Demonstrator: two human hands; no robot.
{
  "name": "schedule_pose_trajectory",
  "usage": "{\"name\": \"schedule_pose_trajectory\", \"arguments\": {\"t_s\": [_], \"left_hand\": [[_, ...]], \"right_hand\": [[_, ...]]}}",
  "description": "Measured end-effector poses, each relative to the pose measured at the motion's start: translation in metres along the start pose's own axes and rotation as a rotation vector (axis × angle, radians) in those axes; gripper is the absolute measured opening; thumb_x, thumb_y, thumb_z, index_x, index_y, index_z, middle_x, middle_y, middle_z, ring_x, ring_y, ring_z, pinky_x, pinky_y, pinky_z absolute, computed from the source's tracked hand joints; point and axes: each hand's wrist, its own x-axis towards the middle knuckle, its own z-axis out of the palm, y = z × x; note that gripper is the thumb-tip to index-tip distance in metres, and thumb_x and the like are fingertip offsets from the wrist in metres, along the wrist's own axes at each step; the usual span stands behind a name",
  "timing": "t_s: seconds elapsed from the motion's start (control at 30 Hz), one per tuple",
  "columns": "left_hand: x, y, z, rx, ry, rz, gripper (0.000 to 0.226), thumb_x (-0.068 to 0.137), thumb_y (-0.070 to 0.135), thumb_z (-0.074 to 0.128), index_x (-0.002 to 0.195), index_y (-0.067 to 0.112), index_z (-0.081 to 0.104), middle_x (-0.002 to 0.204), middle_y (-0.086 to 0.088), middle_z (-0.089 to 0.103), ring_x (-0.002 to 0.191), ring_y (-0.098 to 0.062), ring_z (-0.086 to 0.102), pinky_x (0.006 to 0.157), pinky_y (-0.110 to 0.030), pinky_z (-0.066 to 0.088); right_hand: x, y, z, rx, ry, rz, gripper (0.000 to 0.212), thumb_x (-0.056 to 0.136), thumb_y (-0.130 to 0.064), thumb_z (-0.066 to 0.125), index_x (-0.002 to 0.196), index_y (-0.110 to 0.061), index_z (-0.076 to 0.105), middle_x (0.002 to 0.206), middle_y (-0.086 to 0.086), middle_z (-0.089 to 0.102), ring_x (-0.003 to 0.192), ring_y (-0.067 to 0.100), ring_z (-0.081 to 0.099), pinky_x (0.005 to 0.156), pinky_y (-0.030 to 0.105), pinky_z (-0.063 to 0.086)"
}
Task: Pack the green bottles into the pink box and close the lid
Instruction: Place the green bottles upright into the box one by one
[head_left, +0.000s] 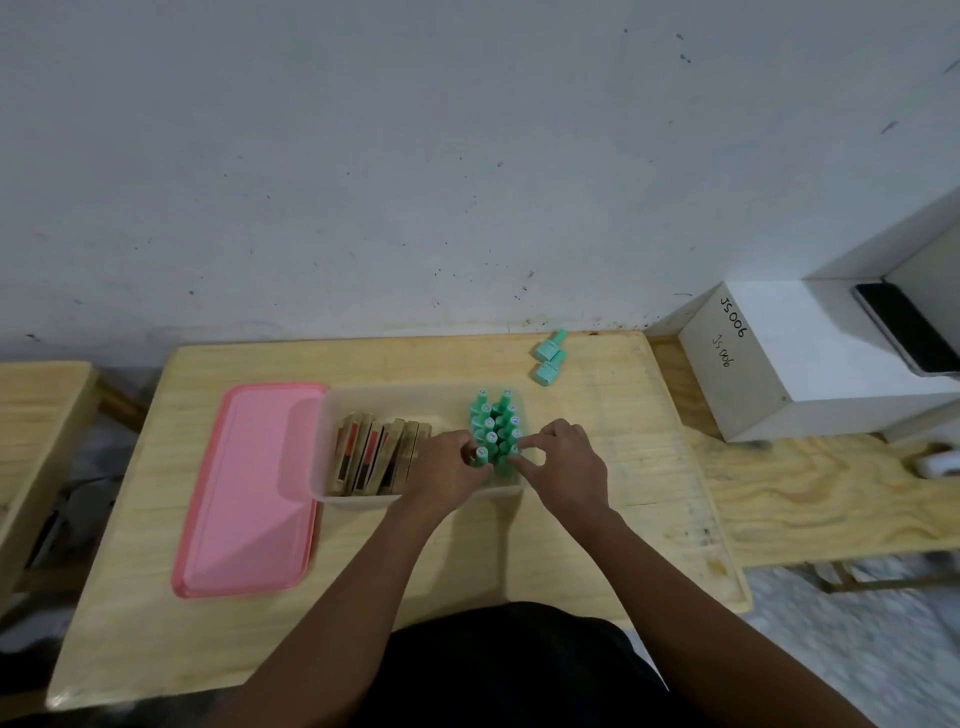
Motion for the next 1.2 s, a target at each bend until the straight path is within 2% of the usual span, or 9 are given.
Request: {"name": "schedule_pose_trajectory", "arguments": {"t_s": [0.1,0.33,0.47,0.57,0.8,1.0,1.2], "left_hand": [[0.003,-0.002,0.006,-0.021,-0.002,-0.029,0.015,0.073,0.023,0.077,0.075,0.018,0.063,0.072,0.003,0.063,0.064,-0.013,0.056,0.056,-0.025,0.042],[0.005,-0.002,0.015,-0.048,0.035,-0.034,0.029,0.073,0.021,0.075,0.059,0.026,0.051,0.059,0.009,0.055,0.056,-0.012,0.05,0.055,-0.026,0.039],[0.006,0.0,0.017,-0.028,0.076,-0.04,0.025,0.075,0.021,0.074,0.062,0.022,0.053,0.061,0.005,0.055,0.057,-0.014,0.049,0.048,-0.025,0.031],[0.007,0.002,0.018,-0.001,0.098,-0.038,0.02,0.076,0.023,0.074,0.065,0.018,0.058,0.065,0.002,0.059,0.06,-0.016,0.052,0.052,-0.025,0.032],[0.01,-0.002,0.024,0.009,0.1,-0.032,0.016,0.075,0.026,0.075,0.072,0.012,0.067,0.069,-0.003,0.065,0.062,-0.017,0.057,0.05,-0.025,0.033],[0.012,-0.004,0.024,-0.003,0.071,-0.014,0.011,0.073,0.021,0.077,0.076,0.013,0.069,0.073,-0.002,0.067,0.063,-0.015,0.058,0.049,-0.023,0.033],[0.013,-0.004,0.023,-0.009,0.061,-0.029,0.009,0.072,0.016,0.076,0.077,0.013,0.07,0.073,0.0,0.065,0.064,-0.015,0.058,0.049,-0.023,0.034]], "right_hand": [[0.001,0.002,-0.002,-0.017,-0.007,-0.008,0.027,0.082,-0.049,0.07,0.105,-0.036,0.072,0.099,-0.011,0.055,0.1,0.008,0.049,0.065,0.026,0.044],[0.004,0.007,-0.007,0.012,-0.085,-0.061,0.029,0.085,-0.047,0.067,0.112,-0.036,0.069,0.105,-0.01,0.056,0.101,0.007,0.05,0.07,0.026,0.045],[0.006,0.012,-0.015,0.097,-0.105,-0.045,0.027,0.087,-0.048,0.065,0.113,-0.04,0.068,0.101,-0.016,0.056,0.085,0.001,0.054,0.064,0.022,0.041],[0.007,0.017,-0.022,0.174,-0.073,-0.007,0.024,0.091,-0.042,0.062,0.114,-0.037,0.067,0.096,-0.017,0.055,0.077,0.002,0.057,0.063,0.021,0.044],[0.005,0.023,-0.02,0.219,-0.114,0.027,0.024,0.092,-0.04,0.062,0.115,-0.036,0.067,0.097,-0.017,0.057,0.077,0.001,0.058,0.064,0.02,0.045],[0.006,0.01,-0.017,0.052,-0.128,-0.051,0.024,0.09,-0.051,0.059,0.111,-0.044,0.067,0.095,-0.017,0.057,0.074,0.001,0.054,0.056,0.018,0.035],[0.008,0.007,-0.017,0.015,-0.118,-0.056,0.021,0.09,-0.05,0.058,0.104,-0.039,0.07,0.097,-0.014,0.062,0.079,0.004,0.056,0.061,0.023,0.04]]}}
